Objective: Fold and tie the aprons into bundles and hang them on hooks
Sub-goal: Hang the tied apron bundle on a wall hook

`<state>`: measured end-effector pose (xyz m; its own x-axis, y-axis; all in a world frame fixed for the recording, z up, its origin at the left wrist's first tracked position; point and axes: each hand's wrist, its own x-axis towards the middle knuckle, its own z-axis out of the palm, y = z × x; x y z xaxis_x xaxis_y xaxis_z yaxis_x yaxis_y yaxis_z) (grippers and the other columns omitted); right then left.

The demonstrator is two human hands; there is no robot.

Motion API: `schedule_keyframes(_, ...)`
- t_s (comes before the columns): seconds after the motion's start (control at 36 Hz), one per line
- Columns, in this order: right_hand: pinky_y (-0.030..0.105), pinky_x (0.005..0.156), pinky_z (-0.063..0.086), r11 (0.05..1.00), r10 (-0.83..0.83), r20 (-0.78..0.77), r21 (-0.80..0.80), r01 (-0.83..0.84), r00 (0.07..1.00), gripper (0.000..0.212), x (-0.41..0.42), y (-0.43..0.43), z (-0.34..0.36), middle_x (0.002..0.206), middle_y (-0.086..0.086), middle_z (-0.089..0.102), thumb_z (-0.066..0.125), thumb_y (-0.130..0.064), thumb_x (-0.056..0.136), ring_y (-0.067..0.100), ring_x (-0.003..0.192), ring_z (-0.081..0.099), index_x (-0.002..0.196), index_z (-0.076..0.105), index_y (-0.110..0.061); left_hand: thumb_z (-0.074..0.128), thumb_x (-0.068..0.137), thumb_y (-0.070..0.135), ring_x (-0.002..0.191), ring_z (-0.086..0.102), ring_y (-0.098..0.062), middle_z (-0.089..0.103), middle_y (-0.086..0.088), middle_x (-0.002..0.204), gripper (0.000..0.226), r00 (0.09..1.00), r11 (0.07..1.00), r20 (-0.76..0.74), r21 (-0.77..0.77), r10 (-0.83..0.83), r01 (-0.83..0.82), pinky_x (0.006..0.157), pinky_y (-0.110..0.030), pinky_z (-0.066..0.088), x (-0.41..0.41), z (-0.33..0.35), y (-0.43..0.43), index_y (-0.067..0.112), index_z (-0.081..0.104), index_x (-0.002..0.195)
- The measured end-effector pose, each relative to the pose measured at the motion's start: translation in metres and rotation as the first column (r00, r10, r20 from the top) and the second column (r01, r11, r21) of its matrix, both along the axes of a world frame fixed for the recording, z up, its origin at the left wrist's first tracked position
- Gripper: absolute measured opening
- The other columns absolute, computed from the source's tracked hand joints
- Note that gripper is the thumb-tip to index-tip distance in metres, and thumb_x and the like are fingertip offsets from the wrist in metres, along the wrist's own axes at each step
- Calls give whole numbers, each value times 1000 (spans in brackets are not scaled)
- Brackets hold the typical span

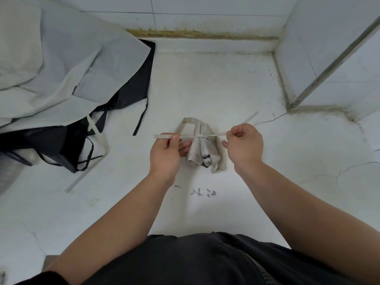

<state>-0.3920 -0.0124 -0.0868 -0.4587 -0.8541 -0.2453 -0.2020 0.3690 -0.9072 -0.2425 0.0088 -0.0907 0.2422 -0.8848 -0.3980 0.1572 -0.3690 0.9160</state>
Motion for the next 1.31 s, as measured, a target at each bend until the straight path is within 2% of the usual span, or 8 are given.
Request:
schedule_keyframes(0.31, 41, 77, 52, 988, 10, 255, 149, -50, 967, 27, 2, -1, -2, 73, 0, 53, 63, -25, 88, 18, 62, 52, 100, 43, -13, 34, 105, 16, 79, 63, -14, 71, 1, 90, 35, 984, 992, -121, -22, -129, 128, 64, -26, 50, 0, 16, -8, 15, 61, 82)
schedule_keyframes(0.39, 34, 63, 42, 956, 98, 201, 253, -148, 975, 37, 5, -4, 4, 61, 2, 48, 63, -44, 82, 19, 53, 46, 72, 44, -15, 36, 105, 20, 77, 62, -8, 71, 3, 92, 27, 989, 990, -61, -20, -138, 137, 63, -26, 50, -5, 16, -7, 17, 57, 88)
schedule_keyframes(0.5, 24, 54, 38, 908, 200, 229, 321, -268, 953, 41, 5, -6, 11, 48, -4, 45, 64, -37, 86, 13, 45, 45, 54, 46, -18, 40, 103, 22, 88, 65, -19, 68, 3, 102, 16, 980, 978, 43, -62, -197, 199, 81, -39, 53, -8, 13, -3, 21, 55, 96)
schedule_keyframes(0.67, 28, 61, 40, 911, 242, 211, 287, -297, 947, 24, 3, -10, 17, 70, 9, 54, 61, -21, 89, 20, 65, 50, 67, 55, -12, 48, 97, 4, 83, 68, -17, 66, -1, 110, 31, 891, 909, 279, -114, -359, 402, 77, -21, 53, -4, 7, 3, 32, 61, 100)
schedule_keyframes(0.78, 30, 62, 38, 917, 266, 160, 264, -300, 951, 29, 7, -9, 17, 66, 6, 50, 61, -18, 86, 20, 63, 47, 60, 50, -14, 61, 91, 2, 84, 68, -22, 72, -2, 92, 33, 951, 949, 203, -166, -233, 268, 85, -45, 56, -2, 7, 3, 33, 73, 83)
schedule_keyframes(0.92, 29, 60, 37, 928, 255, 150, 238, -285, 955, 31, 7, -9, 18, 63, 5, 49, 59, -16, 85, 20, 65, 47, 57, 48, -14, 71, 84, 9, 89, 68, -18, 72, 9, 85, 36, 941, 948, 221, -134, -257, 290, 86, -48, 55, 2, 11, -5, 35, 57, 104)
schedule_keyframes(1.14, 27, 57, 36, 921, 289, 161, 223, -321, 944, 34, 5, -9, 20, 56, 0, 44, 57, -13, 86, 19, 60, 42, 54, 45, -16, 69, 84, 1, 84, 67, -12, 72, 3, 87, 22, 955, 950, 114, -122, -273, 286, 82, -37, 57, 2, 16, -4, 21, 65, 88)
schedule_keyframes(1.31, 29, 66, 42, 903, 386, 66, 179, -392, 920, 29, 9, -5, 21, 65, 1, 53, 56, -20, 90, 17, 65, 49, 62, 55, -13, 61, 91, 5, 58, 60, -5, 69, 7, 68, 13, 983, 980, -48, -101, -175, 170, 52, -17, 44, -10, 14, -4, 16, 69, 88)
